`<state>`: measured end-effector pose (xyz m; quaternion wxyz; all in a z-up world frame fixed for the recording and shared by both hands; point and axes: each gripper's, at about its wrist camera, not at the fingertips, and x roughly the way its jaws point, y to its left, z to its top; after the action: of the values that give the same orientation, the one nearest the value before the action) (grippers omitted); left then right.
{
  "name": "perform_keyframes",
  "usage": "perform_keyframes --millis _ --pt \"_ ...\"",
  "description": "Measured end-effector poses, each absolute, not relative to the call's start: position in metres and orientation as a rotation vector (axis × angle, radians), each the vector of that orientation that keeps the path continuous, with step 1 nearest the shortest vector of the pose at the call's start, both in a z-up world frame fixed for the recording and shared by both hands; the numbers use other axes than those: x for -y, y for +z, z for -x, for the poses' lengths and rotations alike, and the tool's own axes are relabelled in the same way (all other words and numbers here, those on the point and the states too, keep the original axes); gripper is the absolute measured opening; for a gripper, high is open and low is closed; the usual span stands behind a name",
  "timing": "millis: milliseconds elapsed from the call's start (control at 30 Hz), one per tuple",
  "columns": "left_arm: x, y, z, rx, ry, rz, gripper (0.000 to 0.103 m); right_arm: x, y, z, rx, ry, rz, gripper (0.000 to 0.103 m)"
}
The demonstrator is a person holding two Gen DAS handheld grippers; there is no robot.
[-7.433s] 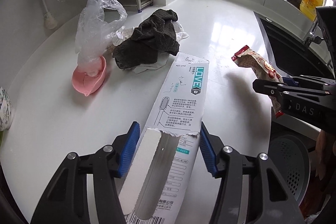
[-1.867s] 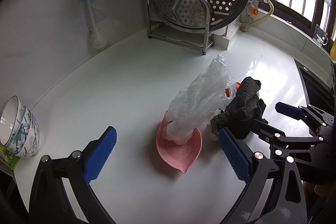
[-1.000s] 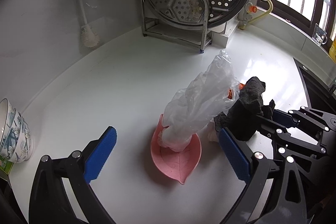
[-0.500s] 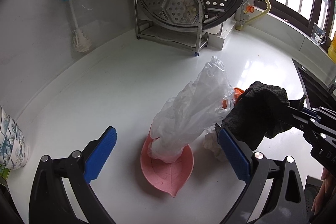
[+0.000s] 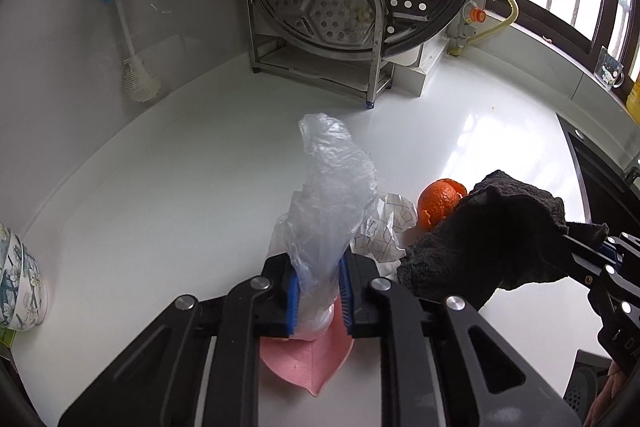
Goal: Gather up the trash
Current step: 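Lift the bag in the left gripper and cloth in the right over the bin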
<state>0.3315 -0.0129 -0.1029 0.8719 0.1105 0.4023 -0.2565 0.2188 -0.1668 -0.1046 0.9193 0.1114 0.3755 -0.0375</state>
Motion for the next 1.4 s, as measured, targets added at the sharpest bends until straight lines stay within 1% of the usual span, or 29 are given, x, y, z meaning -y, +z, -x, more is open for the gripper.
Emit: perform_keyframes --millis 133,500,1400 --pt "0.006 -0.087 -0.327 -0.813 -0.547 -0.204 0.013 0.168 -0.096 -0.215 -0.753 -0.08 -0.226 0.013" --pt "-0.005 -0.043 -0.301 -0.742 -0.563 -0.175 0.013 0.167 -0.064 -0.191 -0.699 -0.074 -0.231 0.012" --pt "-0.024 -0.011 -0.185 -0.738 -0.563 -0.182 0.013 0.175 0.038 -0.112 -0.495 -0.043 -0.184 0.01"
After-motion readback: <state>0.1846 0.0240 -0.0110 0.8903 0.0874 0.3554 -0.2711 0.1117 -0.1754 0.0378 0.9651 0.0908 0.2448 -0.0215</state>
